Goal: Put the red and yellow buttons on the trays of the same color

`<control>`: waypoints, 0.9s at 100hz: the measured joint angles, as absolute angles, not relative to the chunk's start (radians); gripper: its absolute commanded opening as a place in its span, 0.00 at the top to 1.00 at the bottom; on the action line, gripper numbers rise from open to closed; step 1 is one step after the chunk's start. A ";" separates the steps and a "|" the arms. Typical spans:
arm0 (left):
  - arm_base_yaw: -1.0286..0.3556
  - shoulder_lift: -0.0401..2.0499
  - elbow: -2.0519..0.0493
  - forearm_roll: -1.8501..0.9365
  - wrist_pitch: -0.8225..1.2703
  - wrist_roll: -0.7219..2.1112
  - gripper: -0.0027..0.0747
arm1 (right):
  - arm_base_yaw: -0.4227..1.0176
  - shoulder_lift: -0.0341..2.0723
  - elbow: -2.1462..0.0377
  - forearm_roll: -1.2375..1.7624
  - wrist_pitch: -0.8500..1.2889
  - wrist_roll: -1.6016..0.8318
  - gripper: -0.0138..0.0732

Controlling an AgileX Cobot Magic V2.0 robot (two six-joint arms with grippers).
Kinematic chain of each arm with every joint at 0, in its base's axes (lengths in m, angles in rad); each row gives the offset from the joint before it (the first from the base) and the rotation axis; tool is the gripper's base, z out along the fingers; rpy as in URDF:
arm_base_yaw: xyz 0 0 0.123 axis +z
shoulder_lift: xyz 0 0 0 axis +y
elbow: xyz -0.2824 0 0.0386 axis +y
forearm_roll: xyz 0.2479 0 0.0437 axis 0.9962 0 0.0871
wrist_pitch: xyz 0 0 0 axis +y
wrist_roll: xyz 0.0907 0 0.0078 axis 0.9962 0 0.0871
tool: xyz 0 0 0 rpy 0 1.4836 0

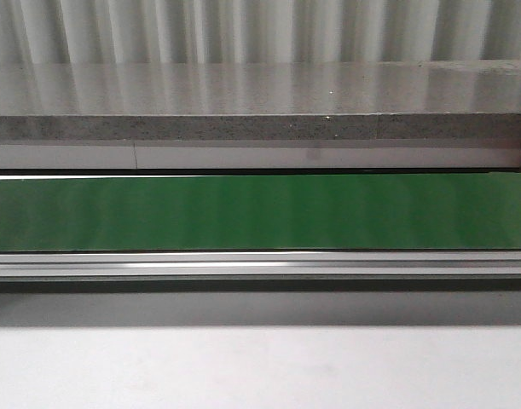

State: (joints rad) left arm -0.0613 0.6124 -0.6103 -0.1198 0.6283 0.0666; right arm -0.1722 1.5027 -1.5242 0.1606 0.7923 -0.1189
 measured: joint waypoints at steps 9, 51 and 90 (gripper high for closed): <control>-0.061 0.612 -0.610 -0.120 0.628 0.067 0.99 | -0.115 1.423 -1.442 0.161 0.792 -0.130 0.16; -0.061 0.612 -0.610 -0.120 0.628 0.067 0.99 | -0.047 1.026 -1.022 0.161 0.770 -0.136 0.16; -0.061 0.612 -0.610 -0.120 0.628 0.067 0.99 | -0.047 0.708 -0.765 0.161 0.814 -0.136 0.20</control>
State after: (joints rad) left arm -0.0613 0.6124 -0.6103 -0.1198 0.6283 0.0666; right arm -0.0467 0.7082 -0.7655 0.1606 0.8139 -0.1357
